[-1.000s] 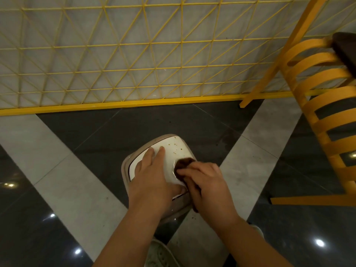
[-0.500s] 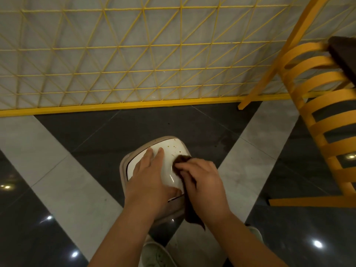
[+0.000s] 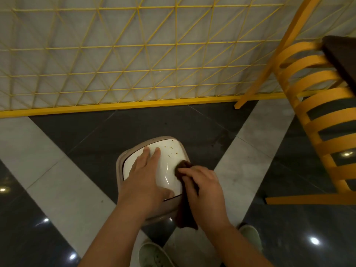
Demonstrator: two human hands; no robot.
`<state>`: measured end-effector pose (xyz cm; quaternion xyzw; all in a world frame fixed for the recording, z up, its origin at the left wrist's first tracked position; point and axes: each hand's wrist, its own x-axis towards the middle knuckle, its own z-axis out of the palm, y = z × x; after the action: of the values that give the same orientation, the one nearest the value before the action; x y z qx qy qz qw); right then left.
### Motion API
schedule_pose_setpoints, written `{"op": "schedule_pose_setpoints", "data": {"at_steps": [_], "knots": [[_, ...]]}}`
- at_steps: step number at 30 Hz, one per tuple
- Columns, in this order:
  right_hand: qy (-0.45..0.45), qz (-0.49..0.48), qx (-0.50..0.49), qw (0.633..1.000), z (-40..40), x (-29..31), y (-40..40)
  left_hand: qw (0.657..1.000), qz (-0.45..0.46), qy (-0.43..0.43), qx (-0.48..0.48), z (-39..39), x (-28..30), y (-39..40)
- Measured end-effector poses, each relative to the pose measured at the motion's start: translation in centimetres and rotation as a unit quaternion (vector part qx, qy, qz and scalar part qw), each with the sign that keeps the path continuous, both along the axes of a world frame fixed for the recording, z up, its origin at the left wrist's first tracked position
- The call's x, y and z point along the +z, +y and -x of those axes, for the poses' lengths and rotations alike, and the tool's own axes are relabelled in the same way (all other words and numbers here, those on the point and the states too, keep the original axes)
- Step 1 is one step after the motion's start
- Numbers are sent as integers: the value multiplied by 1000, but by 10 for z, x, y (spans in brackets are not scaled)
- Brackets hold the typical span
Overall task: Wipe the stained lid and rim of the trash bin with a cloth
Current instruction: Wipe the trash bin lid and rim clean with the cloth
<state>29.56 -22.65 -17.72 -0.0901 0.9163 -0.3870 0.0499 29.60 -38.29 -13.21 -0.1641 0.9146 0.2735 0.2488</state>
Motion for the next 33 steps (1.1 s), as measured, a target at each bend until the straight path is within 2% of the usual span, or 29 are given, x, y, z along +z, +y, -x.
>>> {"op": "schedule_pose_setpoints", "data": {"at_steps": [3,6,9,12,14,16,20,23,27,30,31,33], "knots": [[-116,87,-89,985,23,-16,2,1000,8,-3,-8,0,2,0],[-197,87,-156,964,14,-31,6,1000,3,-8,-12,1,4,1],[-153,94,-162,970,-17,-20,9,1000,-1,-9,-12,2,4,0],[-40,60,-80,994,-28,-5,5,1000,-5,-9,-10,1,0,-2],[-1,26,-29,999,-14,0,-2,1000,-7,-9,-12,1,-2,-2],[-4,29,-21,999,6,1,-8,1000,-10,-6,-10,1,-2,-2],[-127,115,-113,979,28,-13,-6,1000,-4,-6,-10,1,1,-1],[-180,96,-149,968,8,-21,3,1000,-7,-10,-10,2,3,-1],[-55,58,-85,993,-22,-11,4,1000,-12,-14,-4,2,3,-2],[17,8,-18,1000,-6,-5,-4,1000,-13,-17,-7,2,2,-3],[19,12,-15,1000,4,-6,-7,1000,-11,-18,-7,2,2,-3],[-37,64,-51,996,21,-8,-10,1000,-8,-18,-8,2,2,-2]]}}
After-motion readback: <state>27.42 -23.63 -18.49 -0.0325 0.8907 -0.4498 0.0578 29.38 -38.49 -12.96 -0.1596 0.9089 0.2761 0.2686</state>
